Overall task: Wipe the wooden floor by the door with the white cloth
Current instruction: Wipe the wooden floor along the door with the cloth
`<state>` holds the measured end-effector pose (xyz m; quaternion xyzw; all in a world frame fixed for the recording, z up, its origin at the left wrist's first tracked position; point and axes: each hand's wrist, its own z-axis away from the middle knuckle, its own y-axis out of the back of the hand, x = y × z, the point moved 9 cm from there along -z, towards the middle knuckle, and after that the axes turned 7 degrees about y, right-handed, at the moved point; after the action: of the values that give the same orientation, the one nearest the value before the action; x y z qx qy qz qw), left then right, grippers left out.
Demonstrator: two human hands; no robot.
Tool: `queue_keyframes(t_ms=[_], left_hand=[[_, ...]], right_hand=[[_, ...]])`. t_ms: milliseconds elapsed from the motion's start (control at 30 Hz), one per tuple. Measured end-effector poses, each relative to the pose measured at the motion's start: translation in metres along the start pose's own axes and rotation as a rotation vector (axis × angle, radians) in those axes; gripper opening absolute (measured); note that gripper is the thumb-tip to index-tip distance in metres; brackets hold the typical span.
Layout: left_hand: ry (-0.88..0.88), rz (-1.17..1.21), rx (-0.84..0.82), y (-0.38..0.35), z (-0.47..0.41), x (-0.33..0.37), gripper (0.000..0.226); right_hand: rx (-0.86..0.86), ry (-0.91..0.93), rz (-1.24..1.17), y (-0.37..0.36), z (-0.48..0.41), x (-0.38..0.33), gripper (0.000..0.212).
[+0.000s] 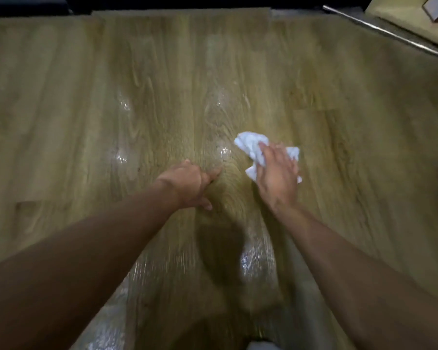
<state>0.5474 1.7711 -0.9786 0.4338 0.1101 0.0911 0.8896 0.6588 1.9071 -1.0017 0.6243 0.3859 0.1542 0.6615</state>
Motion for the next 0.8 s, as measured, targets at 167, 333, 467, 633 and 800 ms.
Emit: queue_keyframes(t_ms=[167, 333, 467, 633, 800], left_hand=[[0.034, -0.004, -0.076, -0.004, -0.01, 0.0, 0.098], [0.079, -0.015, -0.135, 0.008, -0.019, 0.034, 0.094], [0.128, 0.05, -0.155, 0.018, -0.038, 0.053, 0.092], [0.142, 0.072, -0.125, 0.018, -0.041, 0.05, 0.096], [0.147, 0.089, -0.133, 0.017, -0.042, 0.049, 0.089]], right_hand=[[-0.081, 0.303, 0.053, 0.018, 0.065, 0.003, 0.048], [0.048, -0.046, 0.049, 0.031, 0.011, 0.079, 0.051], [0.017, -0.021, 0.039, 0.01, 0.003, 0.033, 0.051], [-0.084, 0.265, 0.096, 0.029, 0.067, 0.048, 0.047], [0.214, -0.258, 0.032, 0.073, 0.0, 0.169, 0.039]])
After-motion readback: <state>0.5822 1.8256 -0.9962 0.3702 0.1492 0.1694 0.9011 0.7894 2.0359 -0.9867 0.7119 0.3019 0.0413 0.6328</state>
